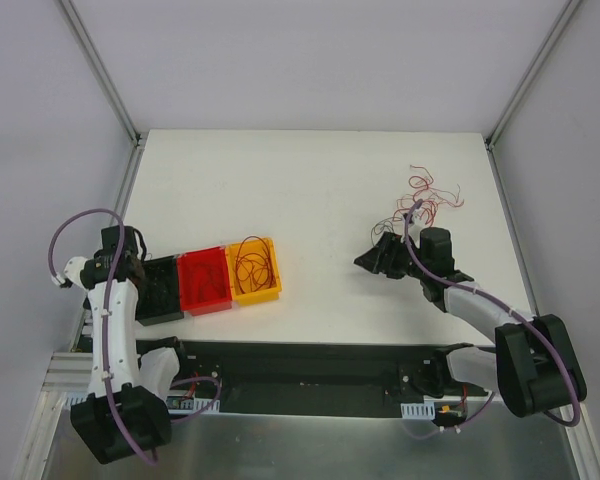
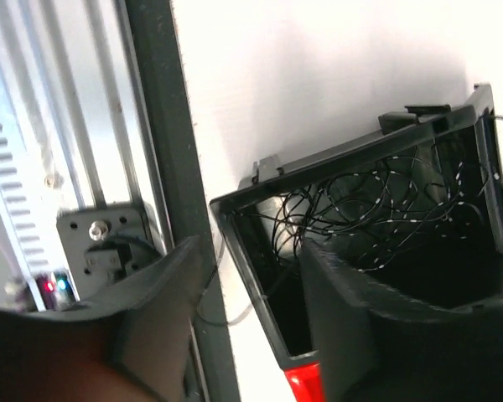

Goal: Untangle the cables

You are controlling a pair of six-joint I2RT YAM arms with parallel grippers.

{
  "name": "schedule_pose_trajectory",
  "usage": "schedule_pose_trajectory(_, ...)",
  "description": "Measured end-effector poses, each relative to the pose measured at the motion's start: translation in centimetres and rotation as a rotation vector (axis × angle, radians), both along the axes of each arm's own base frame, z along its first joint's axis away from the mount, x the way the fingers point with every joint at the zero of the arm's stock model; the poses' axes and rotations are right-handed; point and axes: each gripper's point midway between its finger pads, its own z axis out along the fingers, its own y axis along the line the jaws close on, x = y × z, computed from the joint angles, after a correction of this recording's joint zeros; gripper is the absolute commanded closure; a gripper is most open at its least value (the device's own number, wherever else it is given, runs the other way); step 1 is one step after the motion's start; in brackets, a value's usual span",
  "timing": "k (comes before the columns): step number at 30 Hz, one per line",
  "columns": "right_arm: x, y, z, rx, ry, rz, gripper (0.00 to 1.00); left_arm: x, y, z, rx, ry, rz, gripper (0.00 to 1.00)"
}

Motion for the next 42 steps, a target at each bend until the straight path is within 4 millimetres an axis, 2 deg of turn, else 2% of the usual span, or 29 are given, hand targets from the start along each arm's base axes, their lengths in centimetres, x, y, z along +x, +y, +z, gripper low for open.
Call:
schedule_pose_trajectory(2, 0.0, 0.0, 0.2, 0.002, -0.006, 0.000, 0.33, 0.6, 0.2, -0.7, 0.000, 0.008, -0.017, 0.83)
schedule_pose_trajectory(6, 0.0, 0.0, 0.2, 0.002, -0.006, 0.000, 0.33, 2.7, -0.3, -1.7, -0.030, -0.051, -0.113, 0.90)
schedule_pose_trajectory(8, 0.0, 0.0, 0.2, 0.002, -0.006, 0.000, 0.33, 4.0, -0.7, -2.1, -0.055, -0.083, -0.159, 0.99)
schedule_pose_trajectory(9, 0.0, 0.0, 0.2, 0.002, -0.007, 0.000, 0.33, 4.6, -1.0, -2.5, -0.075, -0.089, -0.176, 1.00)
schedule_pose_trajectory(13, 0.0, 0.0, 0.1, 0.002, -0.005, 0.000, 0.33, 6.2, -1.6, -5.6, -0.158, -0.025, -0.205, 1.00)
schedule_pose_trajectory(16, 0.0, 0.0, 0.2, 0.001, -0.006, 0.000, 0.33, 5.6, -1.9, -8.1, -0.202, 0.058, -0.186, 1.00)
schedule_pose_trajectory(18, 0.0, 0.0, 0.2, 0.002, -0.006, 0.000, 0.33, 5.0, -1.9, -8.8, -0.209, 0.094, -0.172, 0.88)
schedule_pose_trajectory(20, 0.0, 0.0, 0.1, 0.001, -0.006, 0.000, 0.33, 4.9, -1.7, -8.8, -0.200, 0.099, -0.165, 0.65)
schedule_pose_trajectory(22, 0.0, 0.0, 0.1, 0.000, -0.004, 0.000, 0.33, 5.0, -1.4, -8.3, -0.181, 0.089, -0.156, 0.38)
schedule_pose_trajectory(24, 0.0, 0.0, -0.2, -0.002, 0.004, 0.000, 0.33, 5.3, -1.1, -7.1, -0.158, 0.060, -0.154, 0.19)
schedule_pose_trajectory(27, 0.0, 0.0, -0.6, -0.006, 0.018, 0.000, 0.33, 6.7, -0.6, -3.2, -0.108, -0.060, -0.155, 0.08)
schedule_pose_trajectory(30, -0.1, 0.0, -0.8, -0.008, 0.028, 0.000, 0.33, 8.3, -1.0, 1.2, -0.085, -0.207, -0.179, 0.01)
schedule_pose_trajectory(32, -0.2, 0.0, -0.8, -0.009, 0.034, -0.001, 0.34, 9.3, -2.4, 3.3, -0.089, -0.271, -0.236, 0.01)
schedule_pose_trajectory(38, -0.2, -0.4, 0.1, -0.042, 0.045, -0.005, 0.33, 12.6, -10.0, 7.4, -0.129, -0.316, -0.541, 0.01)
schedule_pose_trajectory(42, -0.4, -1.3, 2.2, -0.078, -0.012, -0.031, 0.33, 14.1, -12.2, 8.3, -0.117, -0.296, -0.626, 0.01)
